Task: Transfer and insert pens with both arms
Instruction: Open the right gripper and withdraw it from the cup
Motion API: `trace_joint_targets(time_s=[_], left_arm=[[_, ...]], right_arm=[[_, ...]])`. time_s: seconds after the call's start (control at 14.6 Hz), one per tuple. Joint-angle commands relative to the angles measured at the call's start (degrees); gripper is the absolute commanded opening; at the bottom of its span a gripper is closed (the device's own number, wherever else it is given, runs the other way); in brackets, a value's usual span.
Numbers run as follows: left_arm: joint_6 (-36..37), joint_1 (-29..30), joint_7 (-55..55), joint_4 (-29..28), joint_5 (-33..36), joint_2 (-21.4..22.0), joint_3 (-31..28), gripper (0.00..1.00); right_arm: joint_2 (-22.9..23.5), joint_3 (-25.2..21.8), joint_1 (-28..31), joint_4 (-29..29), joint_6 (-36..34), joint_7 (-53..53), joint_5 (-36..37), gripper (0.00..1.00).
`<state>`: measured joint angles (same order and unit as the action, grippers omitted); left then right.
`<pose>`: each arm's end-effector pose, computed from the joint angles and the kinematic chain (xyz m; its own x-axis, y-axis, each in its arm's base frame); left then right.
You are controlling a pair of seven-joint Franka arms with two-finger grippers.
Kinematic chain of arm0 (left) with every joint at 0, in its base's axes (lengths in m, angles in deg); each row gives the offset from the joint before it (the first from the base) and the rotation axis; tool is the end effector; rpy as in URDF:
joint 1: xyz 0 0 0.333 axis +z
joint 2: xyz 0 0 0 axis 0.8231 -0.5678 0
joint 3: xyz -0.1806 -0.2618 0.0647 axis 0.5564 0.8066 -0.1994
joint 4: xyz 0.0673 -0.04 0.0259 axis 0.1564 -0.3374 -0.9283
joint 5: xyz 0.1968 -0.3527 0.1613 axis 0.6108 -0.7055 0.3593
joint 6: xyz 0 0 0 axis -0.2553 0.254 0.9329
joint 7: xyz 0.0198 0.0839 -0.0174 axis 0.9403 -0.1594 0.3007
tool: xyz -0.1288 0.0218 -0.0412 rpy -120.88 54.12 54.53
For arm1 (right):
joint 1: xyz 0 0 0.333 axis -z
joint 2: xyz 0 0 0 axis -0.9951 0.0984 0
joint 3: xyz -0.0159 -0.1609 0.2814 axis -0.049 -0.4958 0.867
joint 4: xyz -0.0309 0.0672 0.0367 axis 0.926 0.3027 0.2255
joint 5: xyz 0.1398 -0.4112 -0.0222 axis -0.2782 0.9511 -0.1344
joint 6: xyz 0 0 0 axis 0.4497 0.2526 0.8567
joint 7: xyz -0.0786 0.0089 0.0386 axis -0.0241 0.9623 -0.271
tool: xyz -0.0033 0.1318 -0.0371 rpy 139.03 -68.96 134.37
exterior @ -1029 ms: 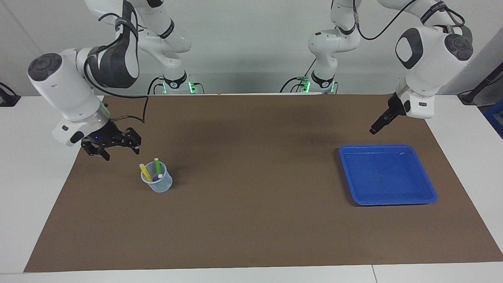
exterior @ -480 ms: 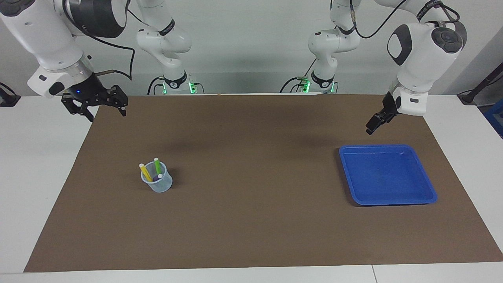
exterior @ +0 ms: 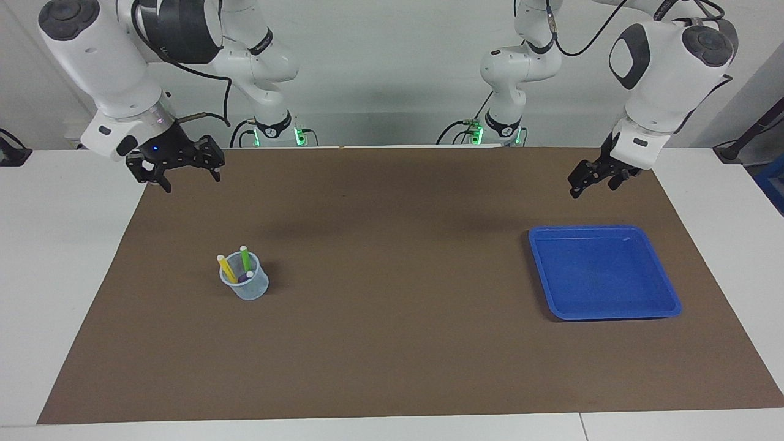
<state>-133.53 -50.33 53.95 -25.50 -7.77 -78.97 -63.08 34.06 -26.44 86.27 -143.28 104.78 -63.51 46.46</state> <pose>0.6011 -0.0338 0.5353 0.9959 0.0809 -0.0404 0.0810 -0.9967 0.0018 0.6134 -0.0151 0.5711 0.9703 0.2309 -0.0721 0.2298 -0.9730 -0.0235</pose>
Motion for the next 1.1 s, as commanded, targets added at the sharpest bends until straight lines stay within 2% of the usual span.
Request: trace_joint_targets(time_s=[0.0,0.27,1.03], left_arm=[[2.4,0.38,-3.38,0.52,0.0,1.0,0.02,1.0],[4.58,0.12,-3.2,2.09,-0.35,1.7,0.2,1.0],[-0.59,0.29,-3.64,-1.15,-0.62,2.41,0.46,1.0]], right_arm=[[-1.72,0.15,1.07,-1.92,0.15,-0.25,1.19,1.0],[-1.63,0.15,1.07,-1.39,-1.25,0.1,1.19,1.0],[-1.54,0.5,0.28,-1.04,-0.99,0.02,1.9,1.0]])
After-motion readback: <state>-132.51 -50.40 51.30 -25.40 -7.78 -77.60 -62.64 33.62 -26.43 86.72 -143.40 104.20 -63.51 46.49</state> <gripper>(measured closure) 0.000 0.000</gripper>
